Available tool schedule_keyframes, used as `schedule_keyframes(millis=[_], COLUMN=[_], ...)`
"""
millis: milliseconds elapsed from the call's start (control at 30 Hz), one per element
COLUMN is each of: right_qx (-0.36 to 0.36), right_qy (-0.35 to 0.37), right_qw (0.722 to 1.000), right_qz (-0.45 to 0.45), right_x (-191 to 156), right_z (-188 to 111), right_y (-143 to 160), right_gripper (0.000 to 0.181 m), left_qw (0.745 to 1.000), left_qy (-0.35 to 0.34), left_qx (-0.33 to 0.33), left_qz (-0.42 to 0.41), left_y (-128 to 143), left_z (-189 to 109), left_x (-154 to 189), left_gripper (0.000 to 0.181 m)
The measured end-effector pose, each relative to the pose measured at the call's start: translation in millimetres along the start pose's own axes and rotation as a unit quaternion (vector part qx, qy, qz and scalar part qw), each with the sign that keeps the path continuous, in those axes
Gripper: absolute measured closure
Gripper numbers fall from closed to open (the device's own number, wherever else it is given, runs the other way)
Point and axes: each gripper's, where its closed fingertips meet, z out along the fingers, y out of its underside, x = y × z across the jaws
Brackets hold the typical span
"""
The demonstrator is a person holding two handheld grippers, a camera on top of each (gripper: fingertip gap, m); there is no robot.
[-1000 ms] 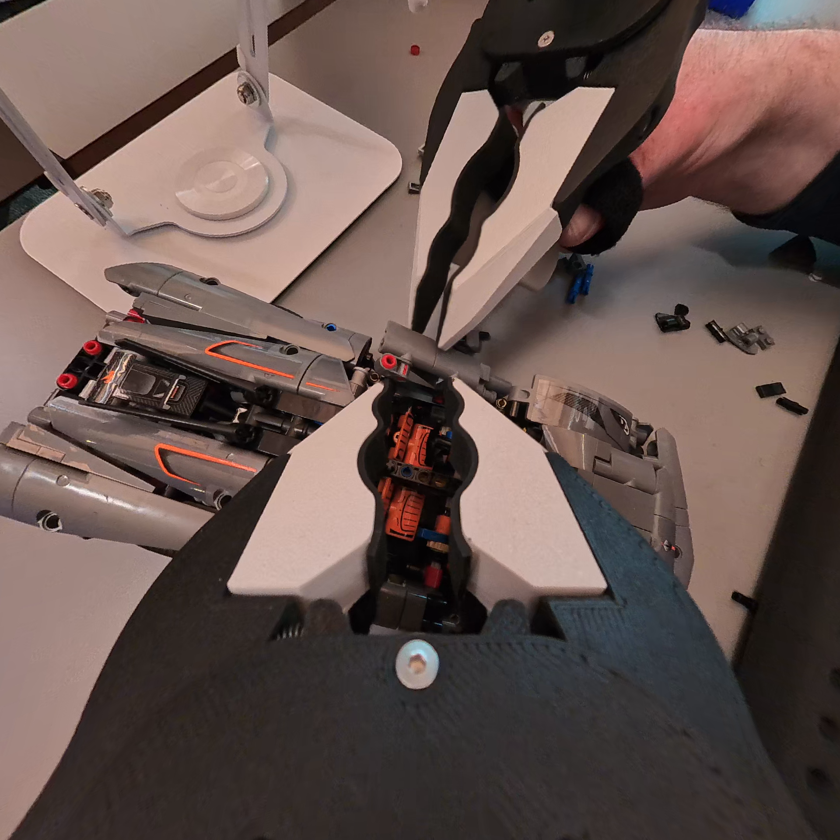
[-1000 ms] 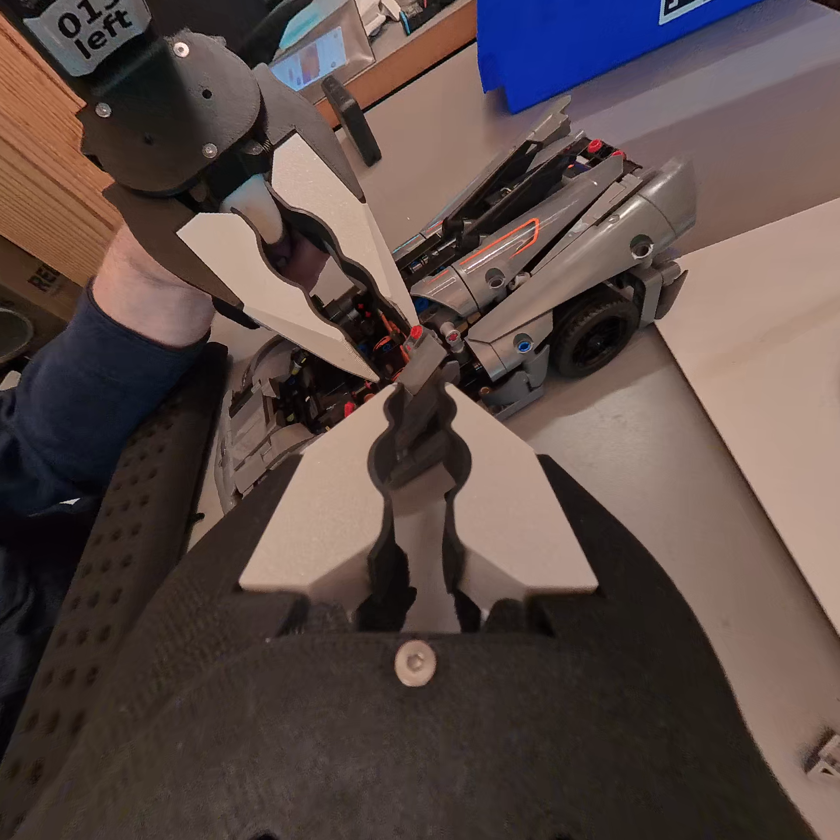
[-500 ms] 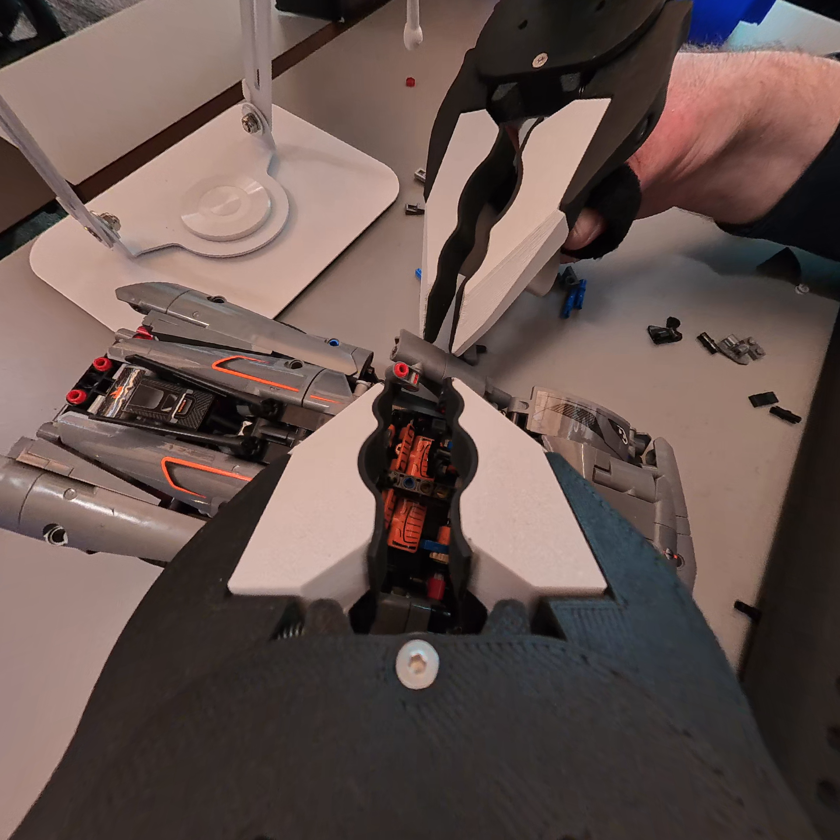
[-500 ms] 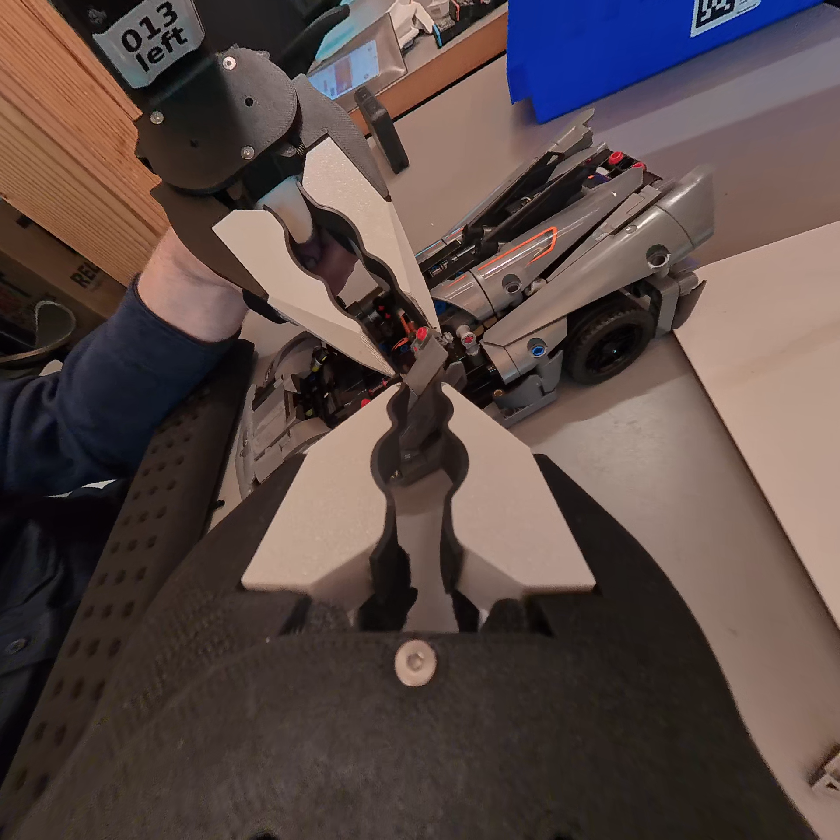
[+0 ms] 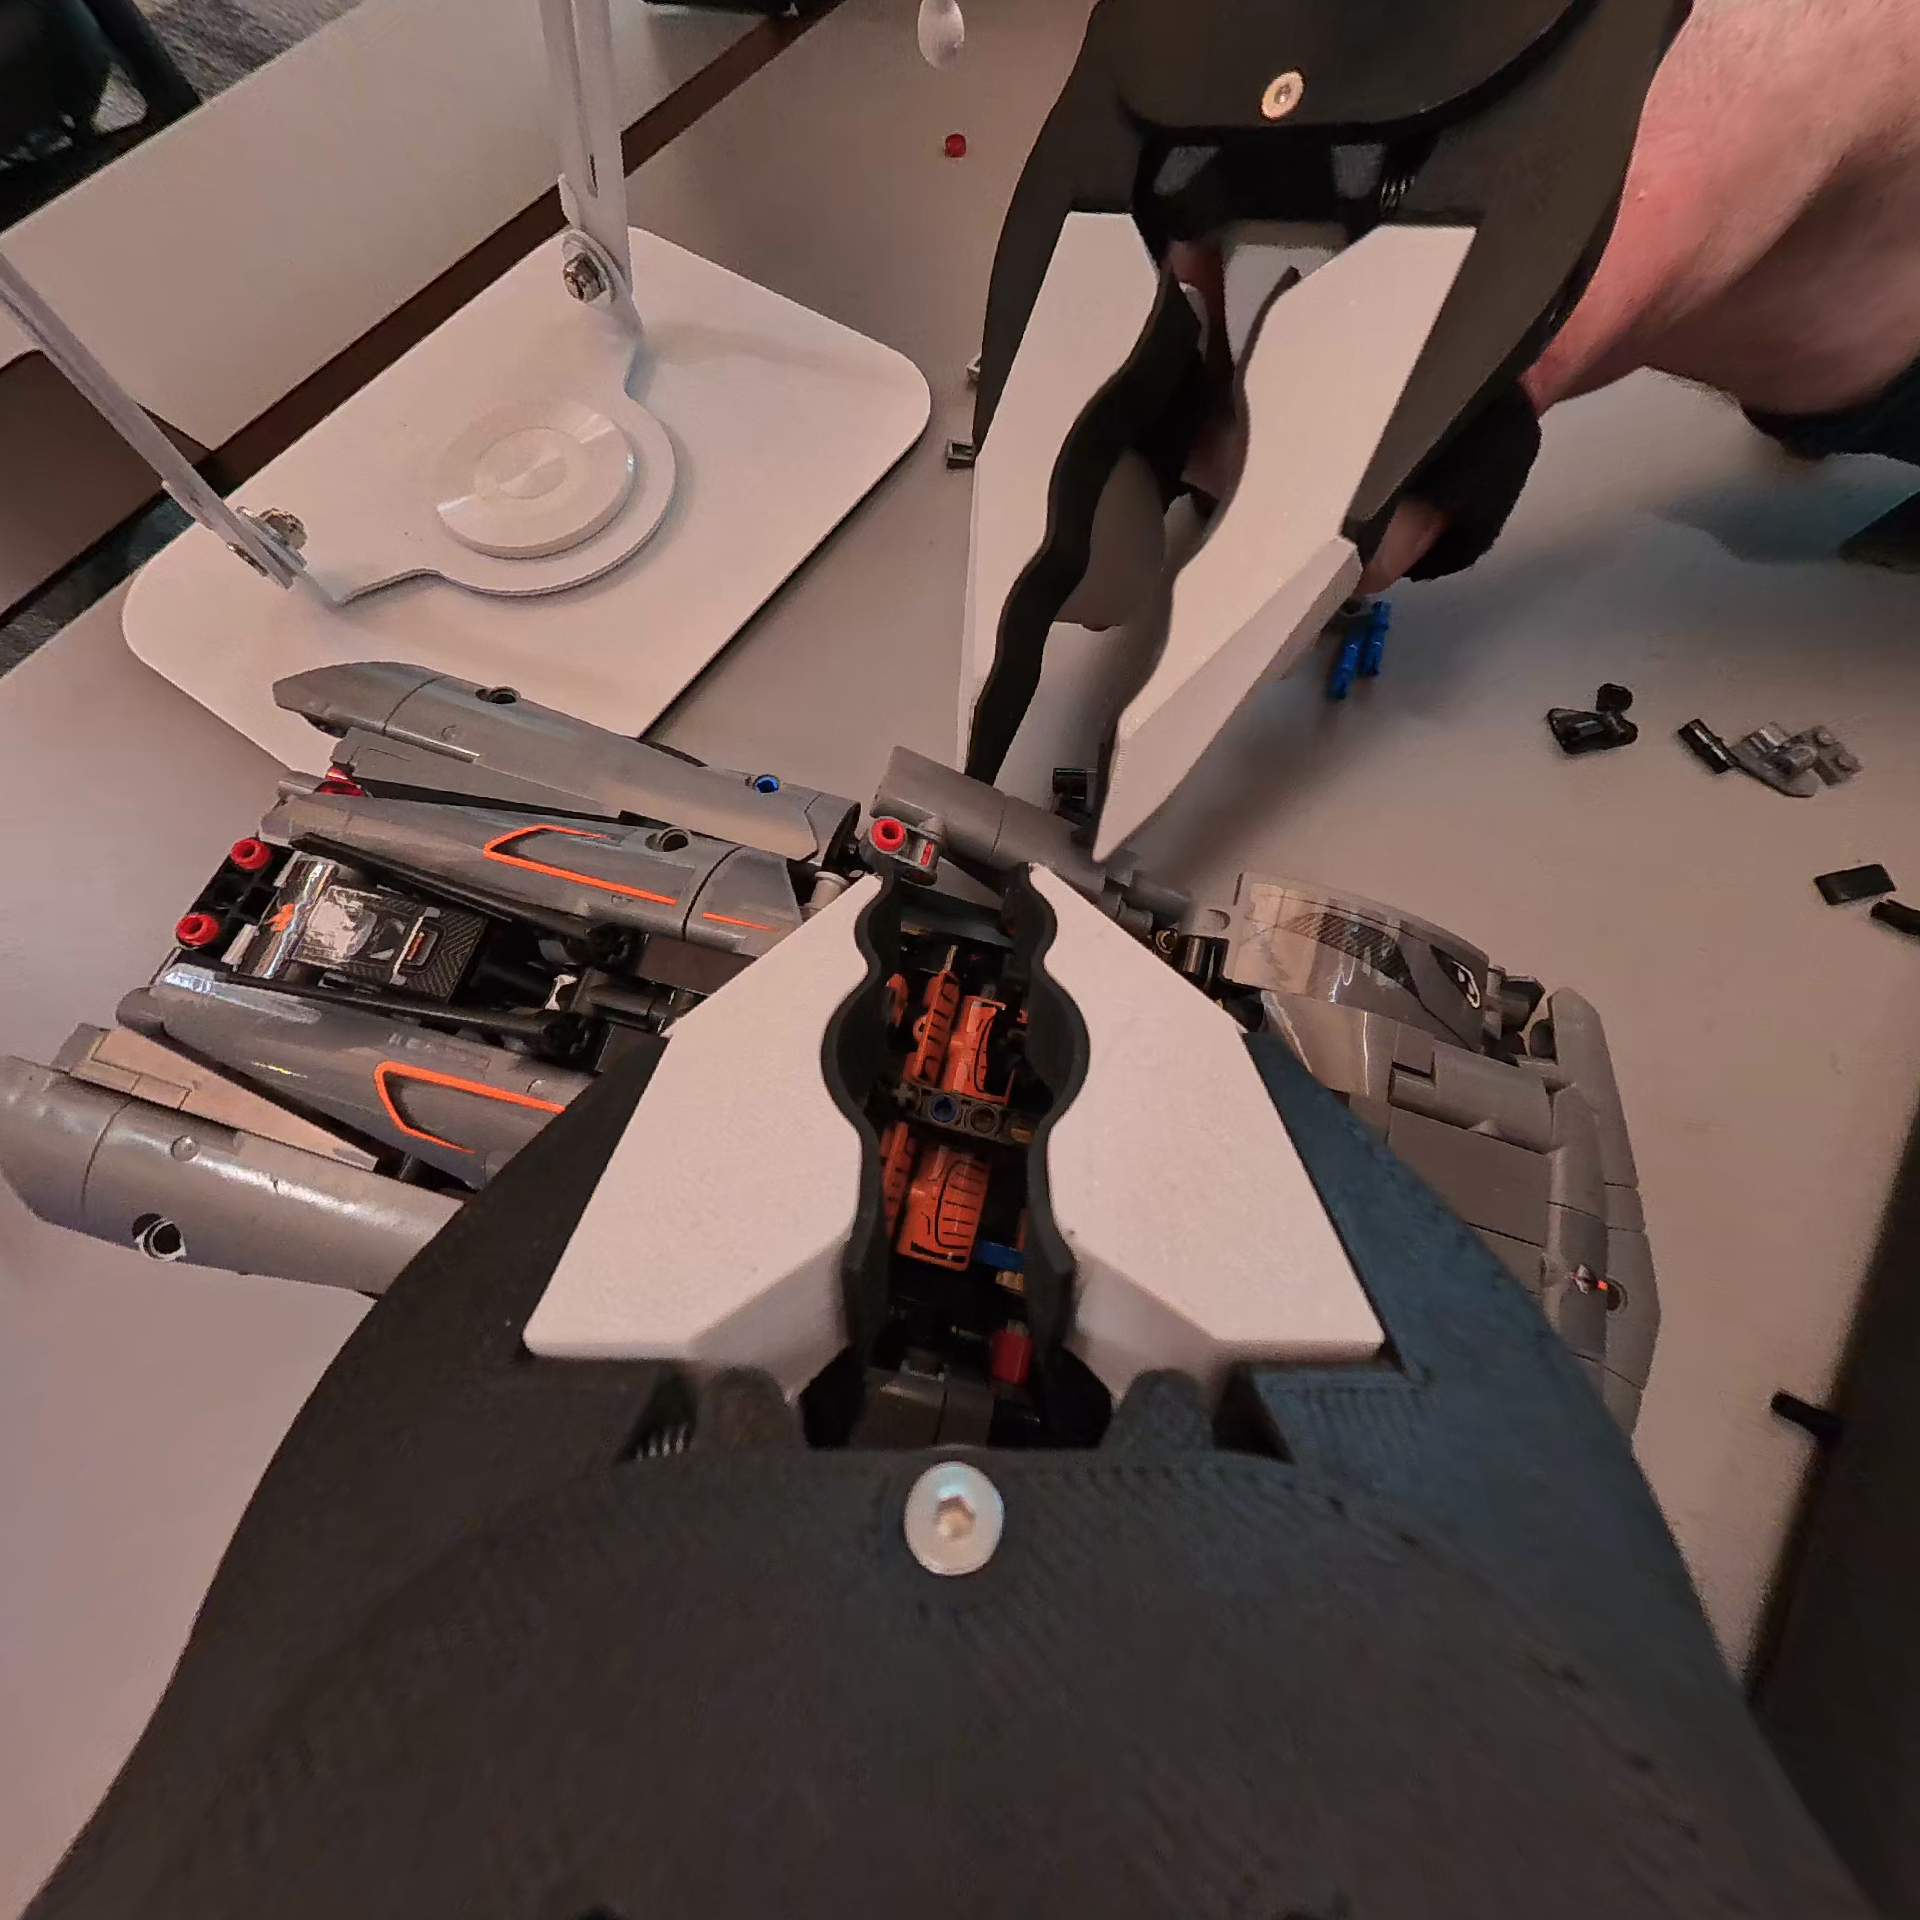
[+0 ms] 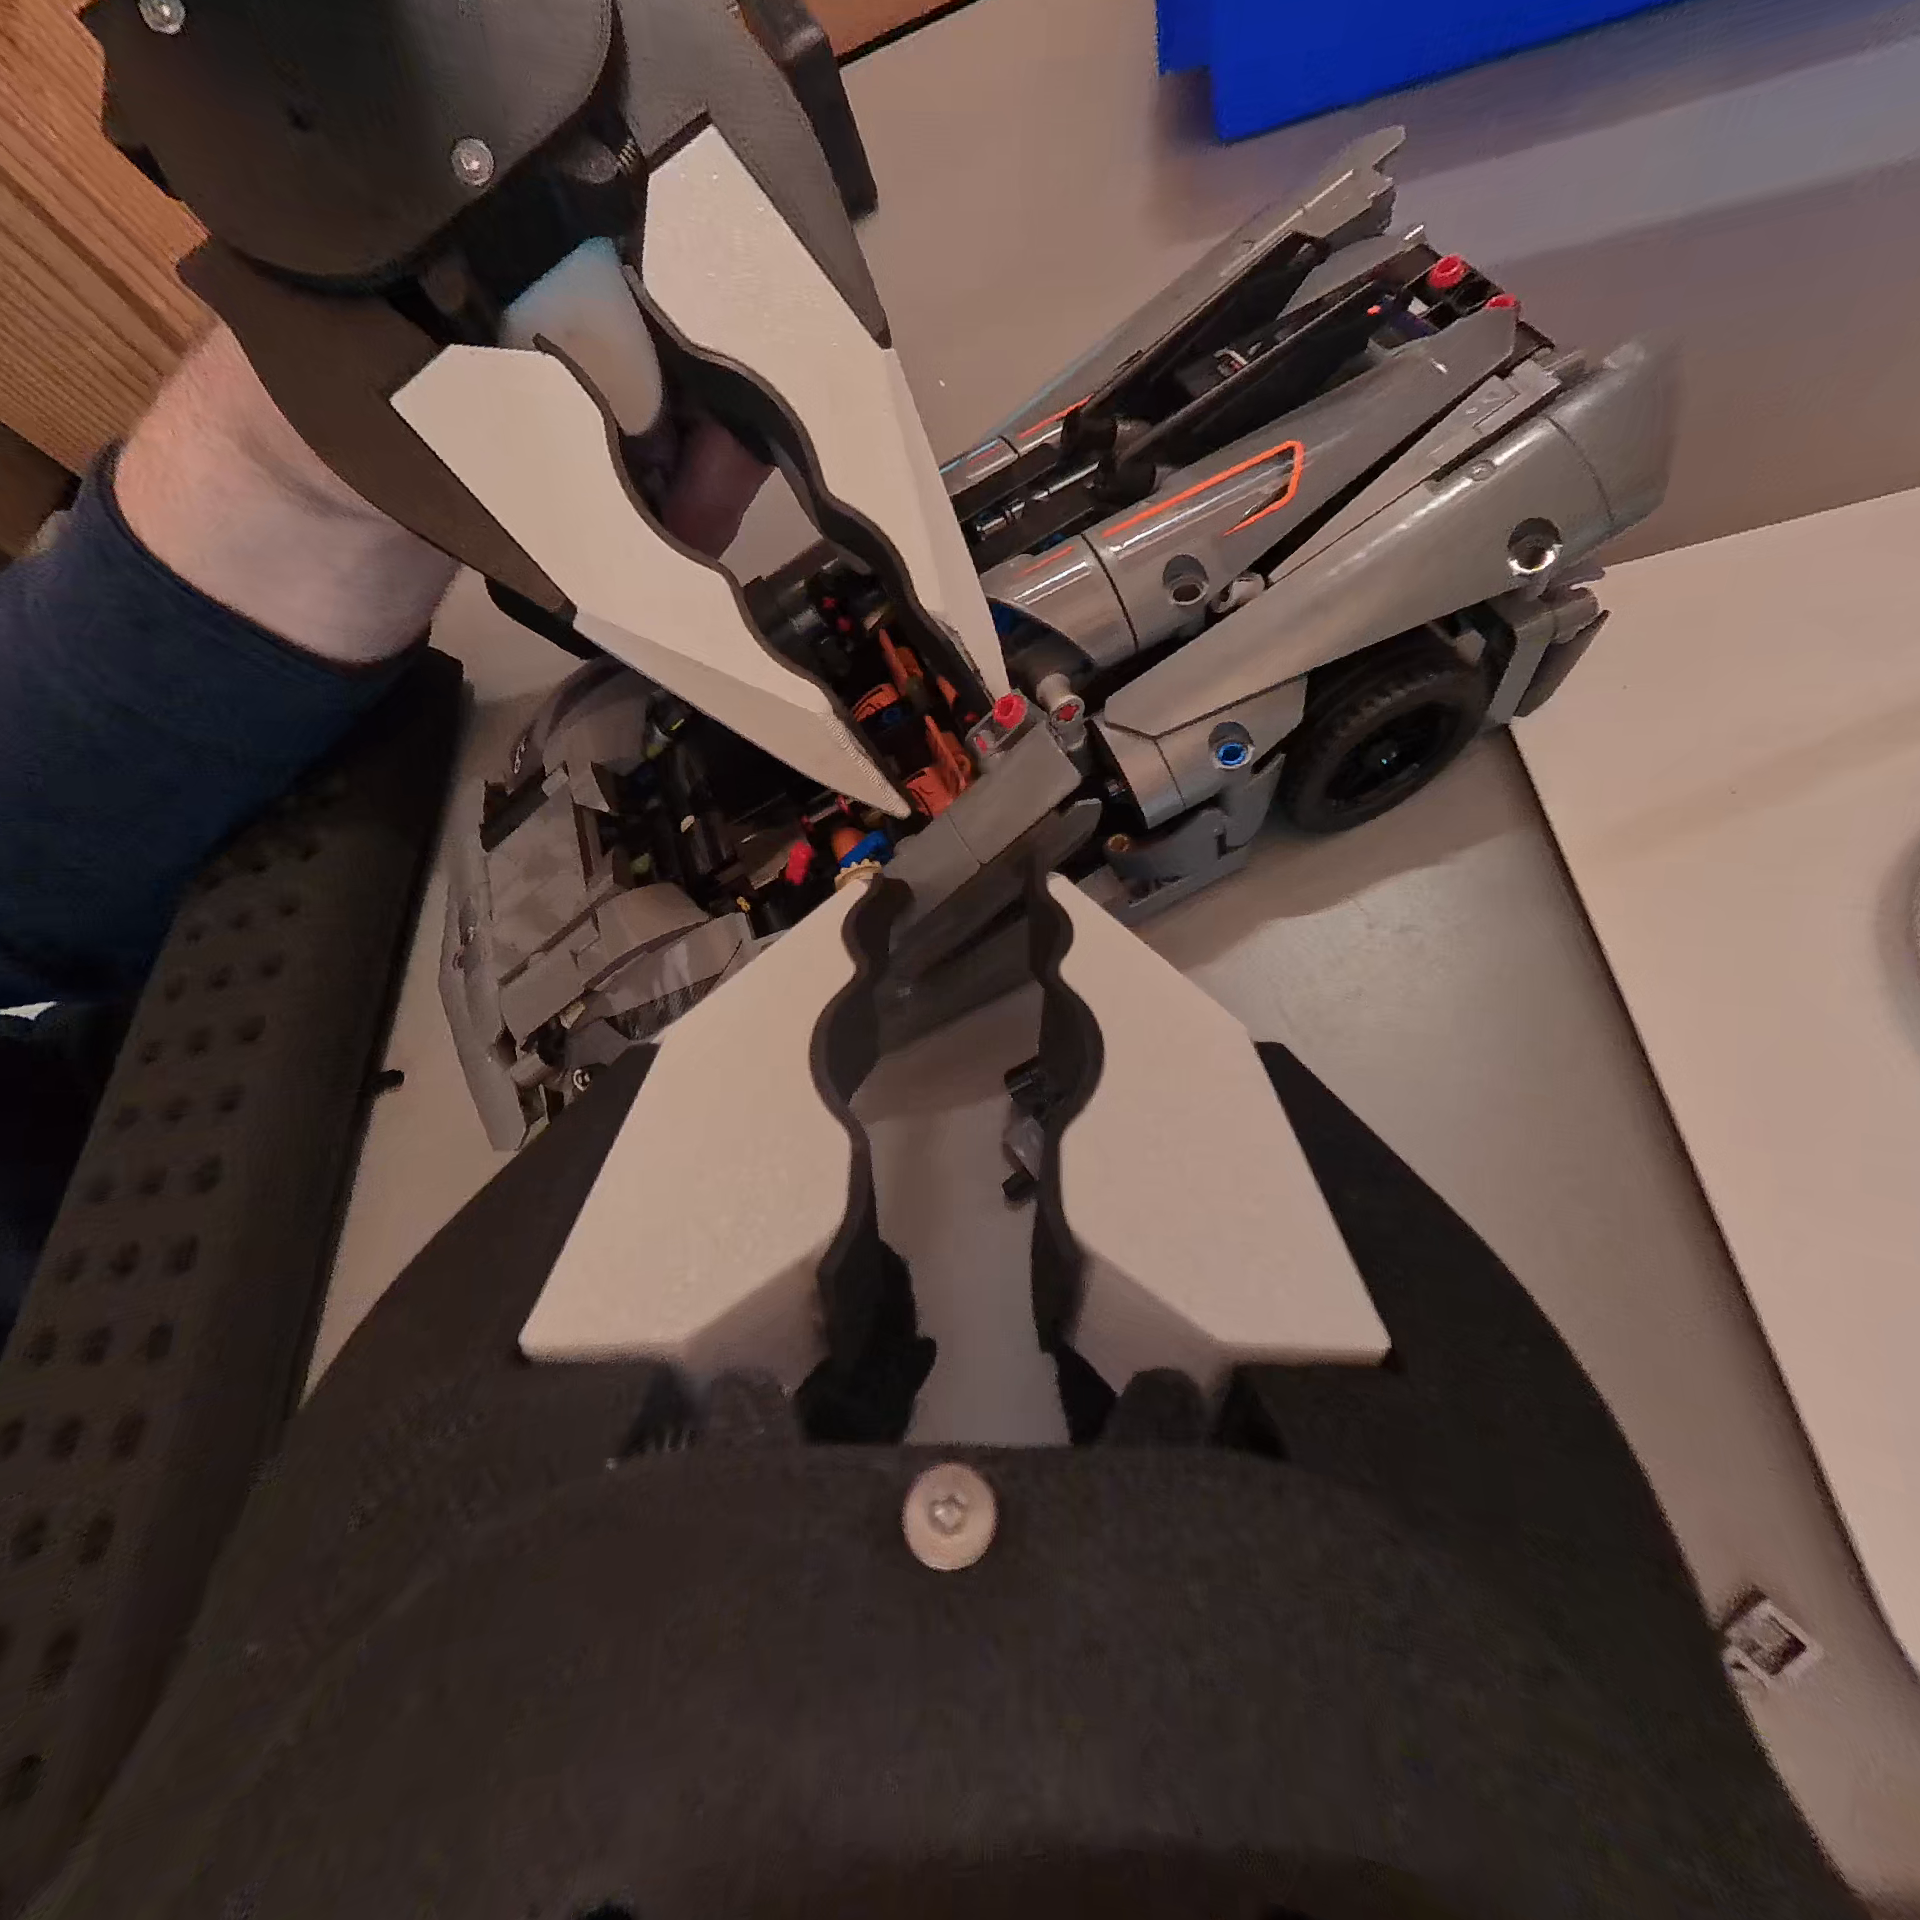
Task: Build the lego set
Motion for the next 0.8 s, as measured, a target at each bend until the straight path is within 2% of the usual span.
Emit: schedule_keyframes(millis=[500,800], right_qx=[-0.034,-0.047], right_qy=[-0.014,-0.024], right_qw=[0.999,0.999], right_qz=[-0.008,-0.007], right_x=[-5,-6], right_z=[2,0], right_y=[10,17], right_gripper=[0.155,0.155], left_qw=[0.999,0.995], left_qy=[-0.021,-0.049], left_qx=[-0.006,-0.023], left_qz=[0.026,0.083], left_y=[-1,-3], left_z=[0,2], left_x=[-1,2], left_gripper=[0.162,0.142])
